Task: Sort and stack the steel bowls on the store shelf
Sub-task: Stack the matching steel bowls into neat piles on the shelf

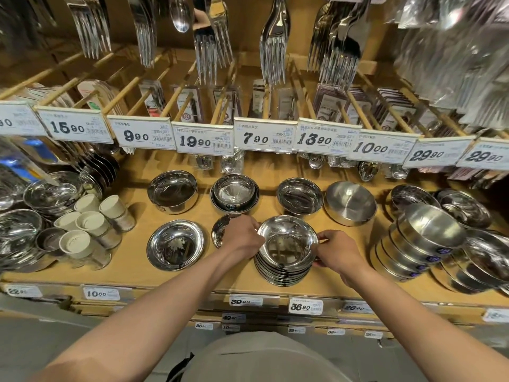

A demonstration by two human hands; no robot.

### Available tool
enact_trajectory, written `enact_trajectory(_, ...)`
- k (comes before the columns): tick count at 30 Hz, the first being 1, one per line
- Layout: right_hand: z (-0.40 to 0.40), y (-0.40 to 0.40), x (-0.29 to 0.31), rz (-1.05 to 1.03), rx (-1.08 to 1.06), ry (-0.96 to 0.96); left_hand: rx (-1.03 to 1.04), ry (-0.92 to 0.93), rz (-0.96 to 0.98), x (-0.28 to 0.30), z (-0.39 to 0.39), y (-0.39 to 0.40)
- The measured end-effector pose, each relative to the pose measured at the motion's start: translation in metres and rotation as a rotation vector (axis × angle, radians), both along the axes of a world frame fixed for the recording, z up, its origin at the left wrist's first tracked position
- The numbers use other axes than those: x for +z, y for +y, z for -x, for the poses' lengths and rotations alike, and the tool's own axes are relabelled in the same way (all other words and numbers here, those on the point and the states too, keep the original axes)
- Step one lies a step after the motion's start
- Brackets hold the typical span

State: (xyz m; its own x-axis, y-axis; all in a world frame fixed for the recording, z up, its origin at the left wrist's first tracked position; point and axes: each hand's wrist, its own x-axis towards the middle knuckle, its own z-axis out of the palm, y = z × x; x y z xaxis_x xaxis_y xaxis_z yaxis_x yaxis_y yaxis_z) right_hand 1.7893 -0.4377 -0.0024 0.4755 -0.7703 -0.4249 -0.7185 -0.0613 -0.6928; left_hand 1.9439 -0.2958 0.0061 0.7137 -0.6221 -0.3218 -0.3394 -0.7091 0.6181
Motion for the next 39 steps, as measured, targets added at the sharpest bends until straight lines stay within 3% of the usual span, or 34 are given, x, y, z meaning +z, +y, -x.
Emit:
enact_trajectory(17,-0.001,-0.007,0.010,0.184,0.216,0.042,-0.010,-0.072,0.052,0.004,0.008,0.002)
enact_trajectory(39,-0.001,-0.005,-0.002,0.106,0.130,-0.013,0.059,-0.013,0.008,-0.003,0.005,0.005)
